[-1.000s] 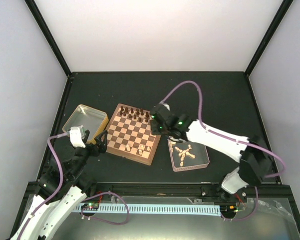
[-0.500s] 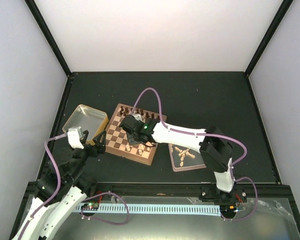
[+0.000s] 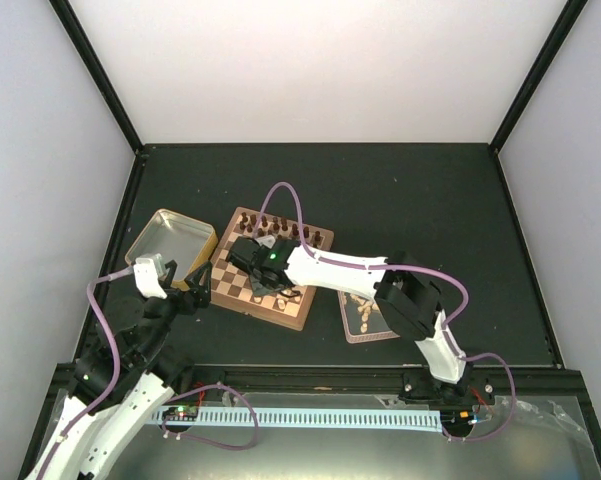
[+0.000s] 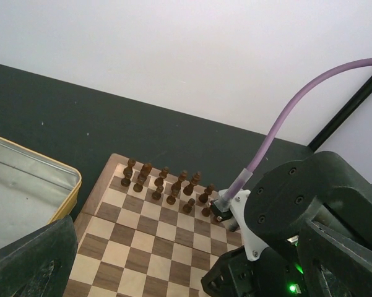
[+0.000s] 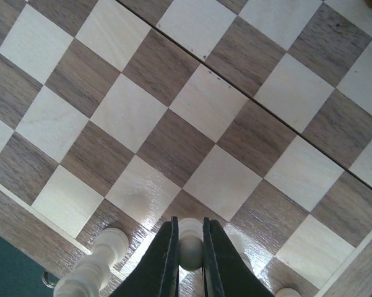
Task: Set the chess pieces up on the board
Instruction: Place the chess piece on the chessboard.
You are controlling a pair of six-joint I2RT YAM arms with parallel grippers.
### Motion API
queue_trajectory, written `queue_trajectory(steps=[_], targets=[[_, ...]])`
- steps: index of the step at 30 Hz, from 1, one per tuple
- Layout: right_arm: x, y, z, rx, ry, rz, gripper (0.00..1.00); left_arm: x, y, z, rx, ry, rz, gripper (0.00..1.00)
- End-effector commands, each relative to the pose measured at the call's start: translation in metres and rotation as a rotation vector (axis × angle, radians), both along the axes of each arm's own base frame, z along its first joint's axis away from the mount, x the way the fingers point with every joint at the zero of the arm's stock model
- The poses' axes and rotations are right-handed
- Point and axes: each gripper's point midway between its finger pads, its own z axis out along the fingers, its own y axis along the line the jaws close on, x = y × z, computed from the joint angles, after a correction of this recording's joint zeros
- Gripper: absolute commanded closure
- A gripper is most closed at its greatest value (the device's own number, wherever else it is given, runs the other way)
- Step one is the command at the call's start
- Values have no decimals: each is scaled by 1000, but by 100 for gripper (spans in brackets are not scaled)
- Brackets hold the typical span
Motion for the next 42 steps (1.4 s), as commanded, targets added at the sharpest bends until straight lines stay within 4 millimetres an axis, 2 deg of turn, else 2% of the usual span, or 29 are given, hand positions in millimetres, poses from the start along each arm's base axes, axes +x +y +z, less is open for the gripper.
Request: queue_trajectory(steps=[1,12,18,22,35,38,42], targets=[[-4,3,-8,-21,27,-19,98,-4,4,5,-13,-12,11,1],[-2,0,-12,-33,13,-50,97,-6,6,7,-20,-24,12,1],[-2,-1,-11,-33,11,-53,87,-6,6,7,-20,-23,14,1],[-3,2,-11,-14,17,-45,85,-6,6,7,-21,-24,13,1],[-4,7,-9,13,26,-44,88,-6,5,6,-18,-21,12,1],[-4,7,-8,16,20,-47,83,-6,5,6,-17,-18,12,1],[0,7,6,36,-12,-54,76,-5,5,6,-17,-17,11,1]])
